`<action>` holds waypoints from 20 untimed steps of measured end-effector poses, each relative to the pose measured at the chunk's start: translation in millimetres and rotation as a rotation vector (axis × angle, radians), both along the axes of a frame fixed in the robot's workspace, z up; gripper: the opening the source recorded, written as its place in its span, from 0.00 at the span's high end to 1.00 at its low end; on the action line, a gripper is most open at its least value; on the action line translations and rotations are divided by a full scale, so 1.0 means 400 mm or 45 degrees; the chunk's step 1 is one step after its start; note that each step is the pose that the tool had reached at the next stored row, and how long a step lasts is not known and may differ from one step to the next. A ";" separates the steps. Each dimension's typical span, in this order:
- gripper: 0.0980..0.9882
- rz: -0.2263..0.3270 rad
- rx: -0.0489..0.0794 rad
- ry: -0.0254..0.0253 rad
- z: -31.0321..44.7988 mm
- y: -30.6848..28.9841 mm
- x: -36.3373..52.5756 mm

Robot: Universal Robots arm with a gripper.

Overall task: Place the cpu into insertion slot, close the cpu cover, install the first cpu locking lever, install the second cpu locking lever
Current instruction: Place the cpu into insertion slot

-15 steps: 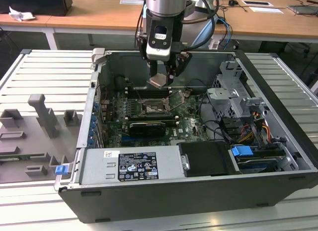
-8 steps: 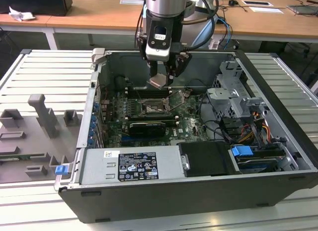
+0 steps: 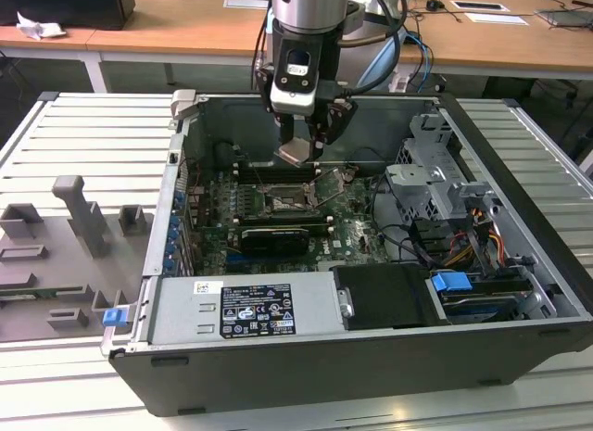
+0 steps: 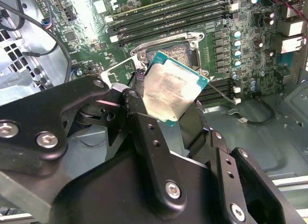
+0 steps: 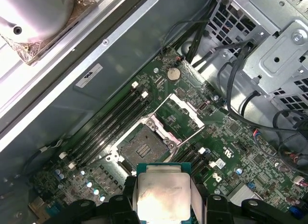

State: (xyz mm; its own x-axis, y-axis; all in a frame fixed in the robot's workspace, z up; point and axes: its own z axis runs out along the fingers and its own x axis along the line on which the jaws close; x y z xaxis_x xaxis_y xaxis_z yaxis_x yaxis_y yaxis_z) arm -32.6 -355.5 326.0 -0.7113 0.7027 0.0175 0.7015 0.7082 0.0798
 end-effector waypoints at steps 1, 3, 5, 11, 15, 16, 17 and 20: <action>0.51 -0.002 0.000 0.0001 0.000 0.000 0.000; 0.51 -0.010 0.000 0.0000 0.000 0.000 0.000; 0.51 -0.037 0.000 -0.0001 0.000 0.000 0.000; 0.51 -0.153 0.000 0.0000 -0.001 0.000 0.000; 0.51 -0.190 0.000 0.0001 -0.002 0.000 0.000; 0.51 -0.195 0.000 0.0001 -0.002 0.000 0.000; 0.51 -0.200 0.000 0.0001 -0.002 0.000 0.000; 0.51 -0.214 0.000 0.0000 -0.002 0.000 0.000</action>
